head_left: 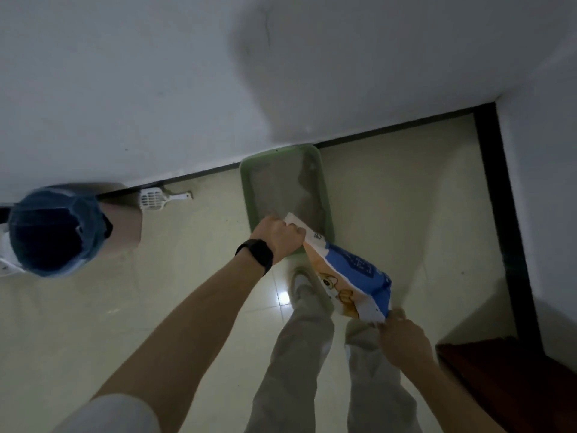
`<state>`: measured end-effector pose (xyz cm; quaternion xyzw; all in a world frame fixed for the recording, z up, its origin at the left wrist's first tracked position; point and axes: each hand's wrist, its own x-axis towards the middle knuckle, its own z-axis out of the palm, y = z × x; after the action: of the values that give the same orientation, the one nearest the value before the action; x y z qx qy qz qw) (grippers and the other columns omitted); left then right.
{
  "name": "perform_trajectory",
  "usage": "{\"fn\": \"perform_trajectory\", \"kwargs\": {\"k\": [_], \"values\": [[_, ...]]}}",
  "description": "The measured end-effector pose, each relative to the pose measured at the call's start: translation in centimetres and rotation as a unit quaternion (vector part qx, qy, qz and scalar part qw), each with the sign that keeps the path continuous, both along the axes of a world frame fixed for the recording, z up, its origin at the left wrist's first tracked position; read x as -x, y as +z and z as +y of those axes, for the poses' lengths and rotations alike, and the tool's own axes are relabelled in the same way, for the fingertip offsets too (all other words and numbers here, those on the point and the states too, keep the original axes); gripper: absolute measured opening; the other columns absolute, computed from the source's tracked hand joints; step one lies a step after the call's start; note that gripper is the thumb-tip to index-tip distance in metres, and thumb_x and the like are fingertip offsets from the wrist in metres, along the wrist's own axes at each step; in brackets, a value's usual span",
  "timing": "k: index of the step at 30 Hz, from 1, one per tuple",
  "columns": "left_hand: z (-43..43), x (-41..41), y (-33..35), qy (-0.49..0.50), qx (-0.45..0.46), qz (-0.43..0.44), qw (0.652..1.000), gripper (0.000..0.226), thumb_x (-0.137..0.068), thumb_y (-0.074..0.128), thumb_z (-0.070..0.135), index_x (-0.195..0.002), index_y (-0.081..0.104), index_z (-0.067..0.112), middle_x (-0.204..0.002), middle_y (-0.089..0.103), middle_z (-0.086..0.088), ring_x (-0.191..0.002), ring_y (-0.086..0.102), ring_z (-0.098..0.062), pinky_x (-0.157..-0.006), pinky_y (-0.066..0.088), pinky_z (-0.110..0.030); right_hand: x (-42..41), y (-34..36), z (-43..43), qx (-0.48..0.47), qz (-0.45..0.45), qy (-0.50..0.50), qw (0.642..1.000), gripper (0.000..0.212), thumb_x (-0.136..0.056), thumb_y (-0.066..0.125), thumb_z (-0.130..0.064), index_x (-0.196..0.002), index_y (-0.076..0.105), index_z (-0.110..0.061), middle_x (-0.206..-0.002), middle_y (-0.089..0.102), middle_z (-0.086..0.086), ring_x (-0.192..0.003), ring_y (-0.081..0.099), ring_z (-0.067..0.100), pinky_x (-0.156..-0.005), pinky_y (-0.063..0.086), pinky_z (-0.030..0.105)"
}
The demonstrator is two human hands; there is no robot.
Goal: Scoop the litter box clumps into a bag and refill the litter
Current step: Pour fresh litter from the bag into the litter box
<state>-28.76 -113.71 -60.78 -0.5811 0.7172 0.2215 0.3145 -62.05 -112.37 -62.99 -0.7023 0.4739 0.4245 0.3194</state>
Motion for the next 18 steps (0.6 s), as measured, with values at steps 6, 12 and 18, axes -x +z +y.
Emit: {"fn": "perform_trajectory", "kwargs": {"k": [6, 12, 18], "values": [[0.9, 1.2, -3.5, 0.035, 0.016, 0.005, 0.999, 0.027, -0.098, 0.04, 0.012, -0.122, 0.05, 0.008, -0.109, 0.069, -0.006, -0.095, 0.066, -0.024, -0.09, 0.036, -0.036, 1.0, -0.3, -1.8, -0.005, 0.018, 0.017, 1.0, 0.026, -0.103, 0.035, -0.024, -0.122, 0.048, -0.012, -0.099, 0.058, 0.003, -0.078, 0.058, 0.017, -0.069, 0.041, 0.028], [3.2, 0.9, -5.0, 0.091, -0.031, 0.002, 0.995, 0.025, -0.099, 0.039, 0.015, -0.118, 0.054, 0.012, -0.109, 0.069, -0.004, -0.099, 0.064, -0.024, -0.098, 0.034, -0.037, 0.6, 0.0, -1.0, 0.003, 0.057, -0.024, 0.998, 0.026, -0.099, 0.037, -0.022, -0.12, 0.048, -0.011, -0.097, 0.063, 0.012, -0.088, 0.064, 0.032, -0.072, 0.05, 0.036], [4.2, -0.2, -6.6, 0.175, -0.029, -0.011, 0.984, 0.021, -0.096, 0.043, 0.017, -0.111, 0.058, 0.02, -0.104, 0.07, 0.001, -0.096, 0.065, -0.021, -0.096, 0.034, -0.035, 1.7, 0.8, -1.2, 0.045, 0.041, -0.08, 0.995, 0.022, -0.102, 0.039, -0.025, -0.118, 0.044, -0.012, -0.087, 0.064, 0.006, -0.073, 0.066, 0.021, -0.066, 0.057, 0.035]]}}
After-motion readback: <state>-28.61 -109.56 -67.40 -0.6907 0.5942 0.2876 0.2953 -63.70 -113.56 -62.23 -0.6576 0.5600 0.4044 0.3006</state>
